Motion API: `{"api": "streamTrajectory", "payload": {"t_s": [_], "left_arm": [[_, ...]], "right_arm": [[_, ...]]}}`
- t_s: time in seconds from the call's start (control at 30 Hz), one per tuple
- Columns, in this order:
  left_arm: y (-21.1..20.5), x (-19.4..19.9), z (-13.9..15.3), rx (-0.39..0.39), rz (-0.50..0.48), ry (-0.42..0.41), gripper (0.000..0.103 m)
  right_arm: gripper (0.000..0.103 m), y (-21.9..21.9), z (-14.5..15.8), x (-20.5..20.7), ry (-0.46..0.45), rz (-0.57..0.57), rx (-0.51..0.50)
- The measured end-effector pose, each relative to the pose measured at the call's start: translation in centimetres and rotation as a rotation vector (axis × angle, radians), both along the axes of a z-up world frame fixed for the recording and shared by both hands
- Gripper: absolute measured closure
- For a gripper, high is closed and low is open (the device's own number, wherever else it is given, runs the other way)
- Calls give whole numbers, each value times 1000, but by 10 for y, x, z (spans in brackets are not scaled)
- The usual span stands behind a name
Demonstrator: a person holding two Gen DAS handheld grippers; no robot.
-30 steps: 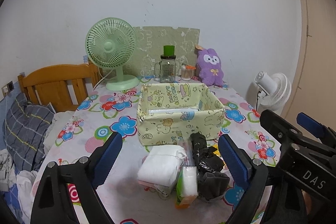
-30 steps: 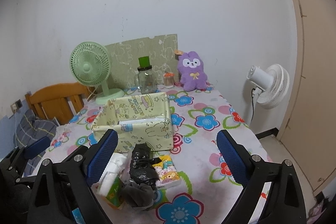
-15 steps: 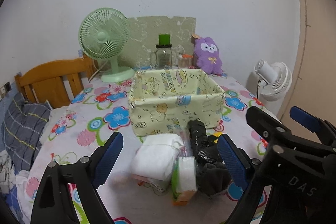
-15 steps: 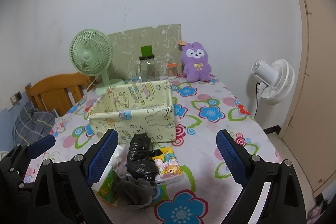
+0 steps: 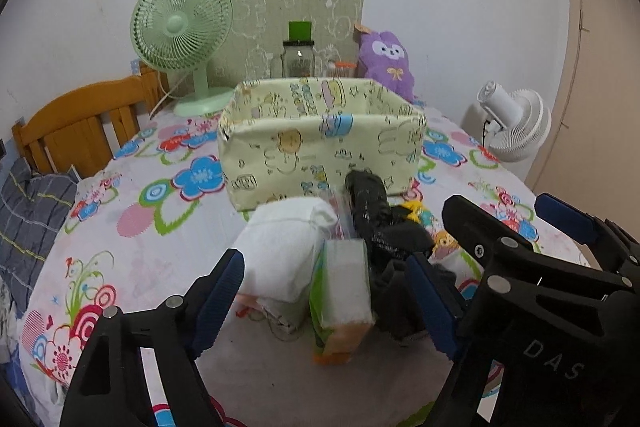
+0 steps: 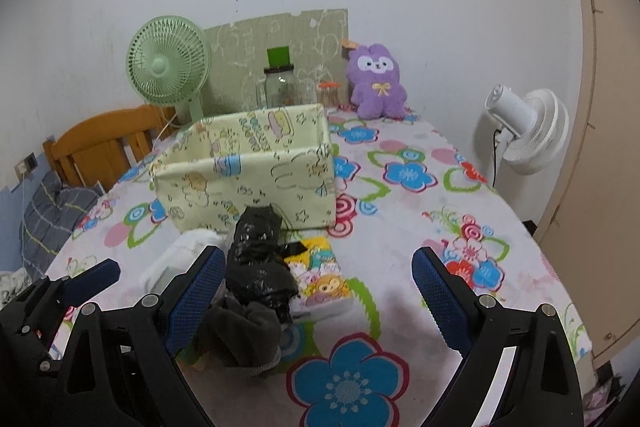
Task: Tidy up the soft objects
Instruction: 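Grasp the green tissue box with the left tool while the right tool grasps a black wrapped bundle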
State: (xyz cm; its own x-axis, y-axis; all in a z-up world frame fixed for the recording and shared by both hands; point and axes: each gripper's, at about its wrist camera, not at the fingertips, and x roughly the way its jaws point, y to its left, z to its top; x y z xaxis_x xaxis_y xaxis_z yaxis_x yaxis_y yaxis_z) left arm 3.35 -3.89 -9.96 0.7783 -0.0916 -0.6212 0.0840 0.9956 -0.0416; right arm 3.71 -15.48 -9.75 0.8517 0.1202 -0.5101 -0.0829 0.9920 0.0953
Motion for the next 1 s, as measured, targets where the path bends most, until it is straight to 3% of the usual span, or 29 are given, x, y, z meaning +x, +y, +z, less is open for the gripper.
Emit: {"api": "streamTrajectory", "payload": {"t_s": [0.13,0.27,0.57,0.87,1.0], "left_arm": [[2,2,-8,-8,-1,28,36],[3,-1,-12,-14,-6,32,43],[4,-1,-18,11,8,39,52],[3,1,-29,14,-3,73,65],[3,0,-28,13,0,70,74]], "right_arm": [[7,5,-7,0,17,18,-5],[8,8,-13,0,33,26,1],[19,20,-24,5,97,80,40],[57,32,-37,9,160,135,47],[78,33,-36,9,160,142,51]]}}
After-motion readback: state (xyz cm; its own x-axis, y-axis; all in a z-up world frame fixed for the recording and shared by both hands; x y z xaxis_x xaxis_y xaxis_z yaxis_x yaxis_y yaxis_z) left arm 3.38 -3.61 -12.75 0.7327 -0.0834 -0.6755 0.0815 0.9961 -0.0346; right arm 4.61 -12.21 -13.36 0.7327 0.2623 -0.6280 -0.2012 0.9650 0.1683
